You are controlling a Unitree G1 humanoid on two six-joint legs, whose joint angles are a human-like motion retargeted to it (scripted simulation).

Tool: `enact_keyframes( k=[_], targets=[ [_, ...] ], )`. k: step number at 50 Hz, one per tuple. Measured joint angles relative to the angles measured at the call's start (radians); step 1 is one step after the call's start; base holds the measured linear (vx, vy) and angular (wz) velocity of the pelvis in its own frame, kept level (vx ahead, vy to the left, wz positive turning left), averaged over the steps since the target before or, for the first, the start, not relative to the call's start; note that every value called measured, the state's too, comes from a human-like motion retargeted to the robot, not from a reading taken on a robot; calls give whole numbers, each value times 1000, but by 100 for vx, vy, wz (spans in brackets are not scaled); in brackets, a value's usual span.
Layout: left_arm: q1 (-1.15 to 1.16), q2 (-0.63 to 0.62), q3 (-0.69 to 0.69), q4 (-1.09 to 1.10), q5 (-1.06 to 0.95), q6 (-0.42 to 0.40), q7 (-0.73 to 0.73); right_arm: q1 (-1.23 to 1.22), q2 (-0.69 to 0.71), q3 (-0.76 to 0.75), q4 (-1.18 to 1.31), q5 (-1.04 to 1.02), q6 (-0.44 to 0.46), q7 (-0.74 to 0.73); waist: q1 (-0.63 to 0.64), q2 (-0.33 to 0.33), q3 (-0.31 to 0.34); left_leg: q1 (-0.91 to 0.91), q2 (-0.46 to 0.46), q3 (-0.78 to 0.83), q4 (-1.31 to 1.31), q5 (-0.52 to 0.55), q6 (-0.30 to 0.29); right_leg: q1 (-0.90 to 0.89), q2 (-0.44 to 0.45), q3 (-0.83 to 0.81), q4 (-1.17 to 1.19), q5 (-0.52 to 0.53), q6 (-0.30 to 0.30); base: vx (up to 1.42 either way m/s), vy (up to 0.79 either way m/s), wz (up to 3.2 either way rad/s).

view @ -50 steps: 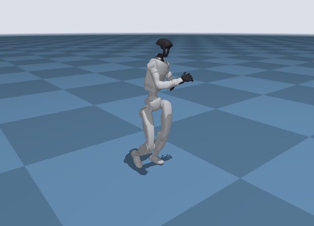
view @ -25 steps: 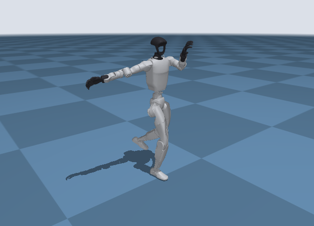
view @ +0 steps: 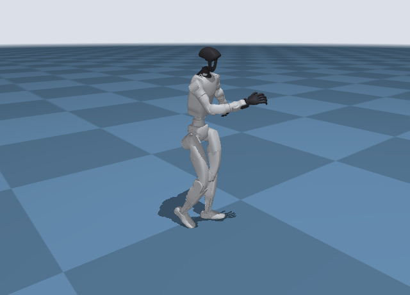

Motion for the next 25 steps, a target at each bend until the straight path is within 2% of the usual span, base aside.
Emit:
enact_keyframes(
  k=[3,5,6,10,13,15,18,20,22,25],
  targets=[
    [31,114,45,-104,24,9,110,137,-150,-57,-336,129,-70,-82,-17,21,5,23,-14,-143,-26,27,-37,31,8,-23,-29,-94,-24,28,-2,260],
    [46,179,104,-206,123,36,156,284,-238,-121,-498,218,-110,-59,-35,31,1,38,-28,-252,-47,58,-67,94,30,9,-160,-127,-45,24,-5,304],
    [55,199,135,-256,154,37,171,365,-269,-150,-539,250,-125,-29,-47,30,-3,43,-43,-310,-58,77,-80,133,37,45,-260,-111,-53,21,-6,318],
    [66,215,234,-431,181,-12,211,694,-358,-264,-588,323,-148,86,-94,8,0,59,-130,-551,-99,152,-114,291,-11,162,-612,-21,-85,14,-7,337],
    [5,172,242,-506,231,-25,215,911,-376,-339,-496,314,-110,80,-83,-7,23,30,-195,-597,-94,164,-113,363,-94,33,-699,-84,-65,2,-6,318],
    [-44,123,223,-532,298,6,210,1013,-368,-365,-372,297,-58,27,-64,-19,36,-25,-225,-483,-48,141,-101,391,-147,-102,-733,-122,-57,-4,-4,289],
    [-68,28,182,-536,371,67,162,1046,-344,-364,-56,265,55,-13,-47,-35,38,-126,-198,-119,71,51,-61,402,-191,-257,-758,-151,-69,-2,-1,257],
    [-44,-46,149,-513,368,67,122,1016,-321,-356,215,219,112,24,-40,-40,24,-147,-149,124,96,-17,-46,402,-197,-335,-765,-149,-65,7,3,209],
    [-6,-121,110,-456,355,28,86,971,-289,-361,496,131,141,93,-37,-34,9,-118,-107,314,44,-63,-66,415,-183,-409,-770,-137,-48,17,8,196],
    [38,-205,42,-346,379,-68,35,944,-247,-372,827,17,143,179,-37,-14,-11,-65,-63,519,-67,-96,-133,460,-142,-526,-781,-111,-27,26,12,220]
  ],
)
